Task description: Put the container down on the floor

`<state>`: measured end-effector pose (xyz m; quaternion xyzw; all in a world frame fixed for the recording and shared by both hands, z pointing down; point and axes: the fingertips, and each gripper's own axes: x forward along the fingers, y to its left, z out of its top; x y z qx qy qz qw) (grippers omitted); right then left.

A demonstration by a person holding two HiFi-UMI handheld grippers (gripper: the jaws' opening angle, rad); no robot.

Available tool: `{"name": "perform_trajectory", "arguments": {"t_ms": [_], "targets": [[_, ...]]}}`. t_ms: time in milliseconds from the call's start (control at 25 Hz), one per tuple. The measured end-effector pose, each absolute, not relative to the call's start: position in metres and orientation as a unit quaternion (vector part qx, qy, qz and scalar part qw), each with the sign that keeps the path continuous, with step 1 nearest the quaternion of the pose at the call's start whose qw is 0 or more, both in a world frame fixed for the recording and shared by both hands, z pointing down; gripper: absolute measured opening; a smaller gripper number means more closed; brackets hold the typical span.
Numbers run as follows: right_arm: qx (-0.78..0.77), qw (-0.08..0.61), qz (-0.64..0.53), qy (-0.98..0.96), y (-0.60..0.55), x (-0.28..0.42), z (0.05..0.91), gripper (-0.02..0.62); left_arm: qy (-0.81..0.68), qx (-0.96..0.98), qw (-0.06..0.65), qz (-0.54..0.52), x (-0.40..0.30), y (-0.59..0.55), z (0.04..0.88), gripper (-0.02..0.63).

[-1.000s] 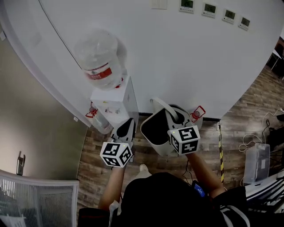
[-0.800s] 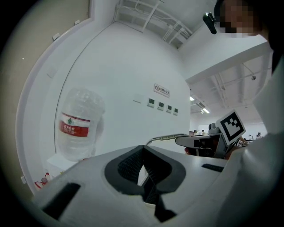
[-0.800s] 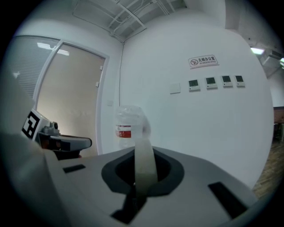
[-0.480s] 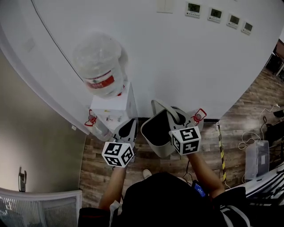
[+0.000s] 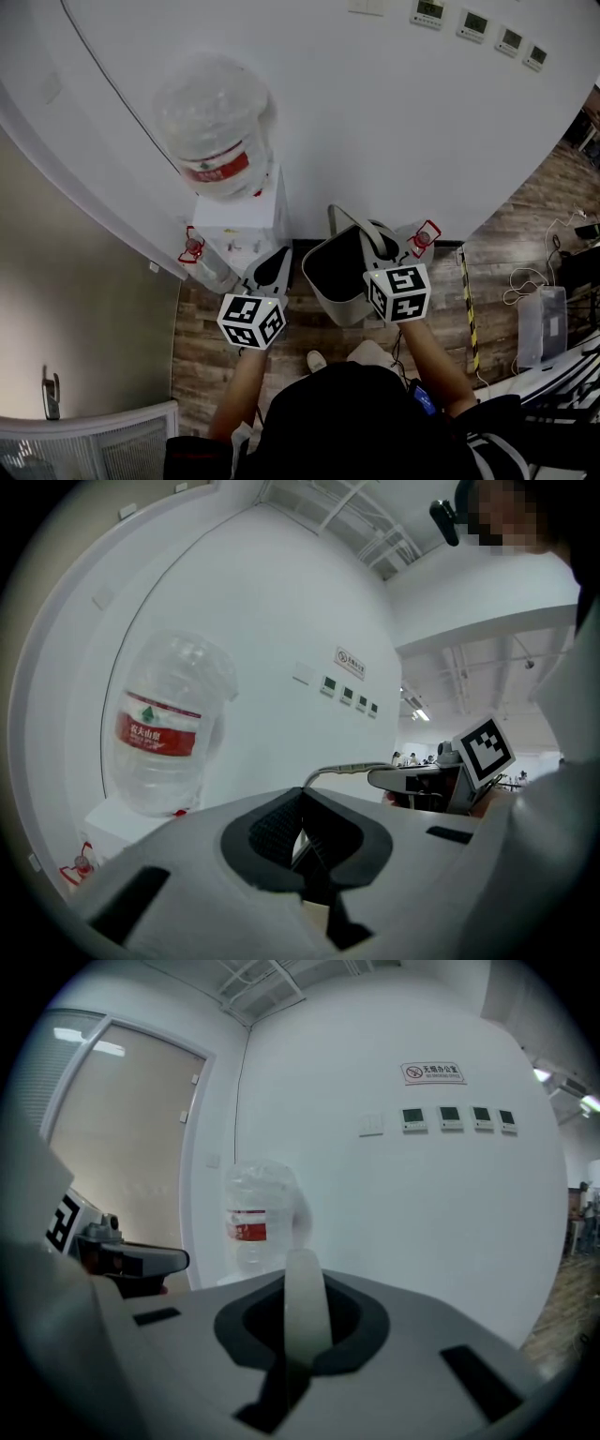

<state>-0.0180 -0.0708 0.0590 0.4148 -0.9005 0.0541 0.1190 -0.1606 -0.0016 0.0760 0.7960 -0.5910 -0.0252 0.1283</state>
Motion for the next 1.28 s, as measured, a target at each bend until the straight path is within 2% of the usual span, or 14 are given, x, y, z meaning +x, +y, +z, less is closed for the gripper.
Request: {"name": "perform_trajectory", "arguments": {"t_ms": [1280], "targets": [[0.385,0.122,0.062,-0.913,-0.211,-0.018,0.071,0.031,-0.598,0.787,0.153,-0.016,-0.133,-0.148,0.105,0.015]]}}
